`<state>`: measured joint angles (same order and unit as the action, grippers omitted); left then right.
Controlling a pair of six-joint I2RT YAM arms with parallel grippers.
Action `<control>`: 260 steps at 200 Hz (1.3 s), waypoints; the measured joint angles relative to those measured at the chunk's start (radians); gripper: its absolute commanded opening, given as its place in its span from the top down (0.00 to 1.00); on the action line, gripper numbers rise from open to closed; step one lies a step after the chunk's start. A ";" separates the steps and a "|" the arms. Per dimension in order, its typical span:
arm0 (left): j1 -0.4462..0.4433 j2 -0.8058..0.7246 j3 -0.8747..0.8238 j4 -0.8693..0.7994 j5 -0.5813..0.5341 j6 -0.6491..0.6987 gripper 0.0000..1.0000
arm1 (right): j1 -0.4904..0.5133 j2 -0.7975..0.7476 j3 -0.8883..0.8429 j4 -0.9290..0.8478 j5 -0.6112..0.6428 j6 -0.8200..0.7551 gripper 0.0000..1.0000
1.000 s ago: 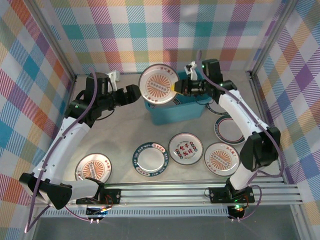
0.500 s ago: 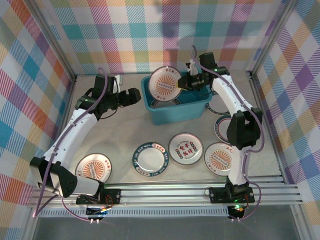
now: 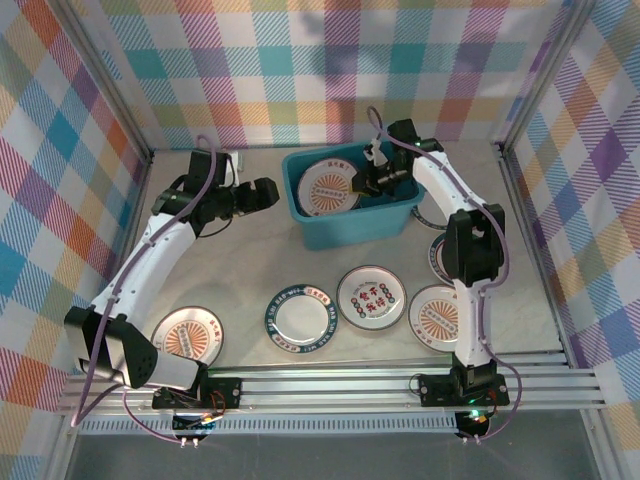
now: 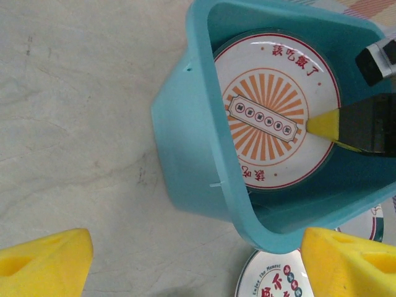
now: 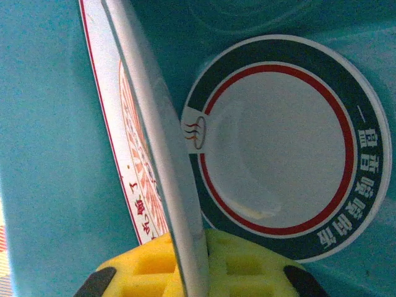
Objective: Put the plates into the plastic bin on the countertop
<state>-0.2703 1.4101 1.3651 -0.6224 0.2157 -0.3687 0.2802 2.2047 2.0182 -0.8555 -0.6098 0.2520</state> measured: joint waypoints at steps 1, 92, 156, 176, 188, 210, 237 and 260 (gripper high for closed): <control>0.000 0.000 0.000 0.000 0.000 0.000 0.13 | 0.000 0.002 0.001 0.000 0.000 0.000 1.00; 0.007 0.010 0.000 -0.010 0.003 0.022 0.13 | 0.007 0.169 0.158 -0.127 0.002 -0.035 0.96; 0.007 0.010 0.000 -0.034 0.008 0.023 0.13 | 0.012 0.239 0.205 -0.164 0.015 -0.053 0.82; 0.007 0.010 0.000 -0.040 0.010 0.023 0.13 | 0.015 0.240 0.210 -0.171 0.027 -0.055 0.66; 0.007 0.008 -0.001 -0.043 0.010 0.023 0.13 | 0.018 0.240 0.211 -0.173 0.038 -0.055 0.57; 0.007 0.003 -0.003 -0.058 0.010 0.026 0.13 | 0.024 0.240 0.211 -0.175 0.060 -0.056 0.38; 0.007 -0.003 -0.008 -0.069 0.007 0.043 0.13 | 0.035 0.226 0.193 -0.151 0.097 -0.049 0.16; 0.007 -0.005 -0.009 -0.099 0.005 0.067 0.13 | 0.047 0.196 0.192 -0.143 0.134 -0.053 0.02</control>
<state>-0.2630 1.4052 1.3563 -0.7216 0.2207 -0.3016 0.3271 2.4004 2.2097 -0.9989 -0.4763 0.1989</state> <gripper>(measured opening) 0.869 0.933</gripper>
